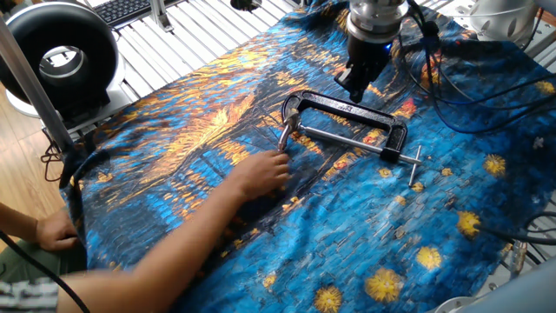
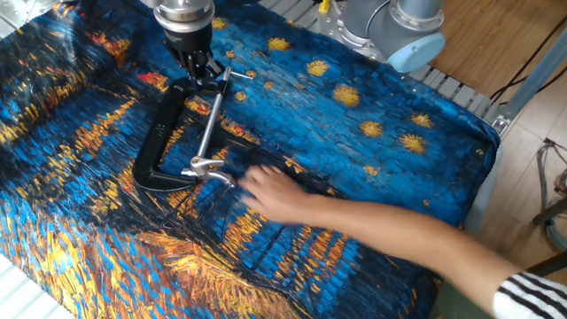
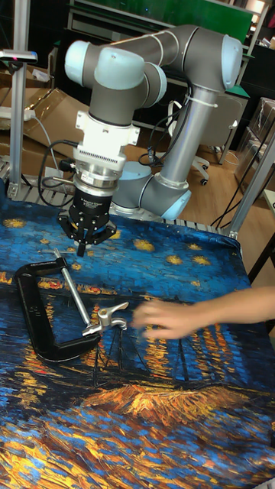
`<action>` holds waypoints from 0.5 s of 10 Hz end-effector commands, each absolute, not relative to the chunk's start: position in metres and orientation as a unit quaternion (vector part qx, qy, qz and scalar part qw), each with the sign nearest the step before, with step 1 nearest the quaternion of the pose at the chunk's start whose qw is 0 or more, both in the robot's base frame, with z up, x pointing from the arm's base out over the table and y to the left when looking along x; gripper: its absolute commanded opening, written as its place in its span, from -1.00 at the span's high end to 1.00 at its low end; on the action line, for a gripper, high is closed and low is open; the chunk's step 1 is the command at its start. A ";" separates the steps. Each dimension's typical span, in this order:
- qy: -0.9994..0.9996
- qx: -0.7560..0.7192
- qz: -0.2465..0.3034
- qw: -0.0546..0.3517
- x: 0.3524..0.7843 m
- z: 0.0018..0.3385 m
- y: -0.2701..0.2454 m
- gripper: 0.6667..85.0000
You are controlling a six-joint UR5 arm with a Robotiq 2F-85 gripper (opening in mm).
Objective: Turn off the water tap
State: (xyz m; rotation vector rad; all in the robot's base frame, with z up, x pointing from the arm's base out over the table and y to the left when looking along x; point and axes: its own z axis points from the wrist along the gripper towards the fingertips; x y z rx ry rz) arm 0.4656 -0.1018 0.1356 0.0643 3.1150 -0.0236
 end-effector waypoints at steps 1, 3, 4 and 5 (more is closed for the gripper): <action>1.000 0.011 0.000 0.018 0.471 0.138 -0.097 0.98; 1.000 0.003 -0.001 0.018 0.472 0.135 -0.097 0.98; 1.000 0.000 0.003 0.018 0.471 0.135 -0.096 0.98; 1.000 -0.003 0.007 0.018 0.470 0.134 -0.094 0.98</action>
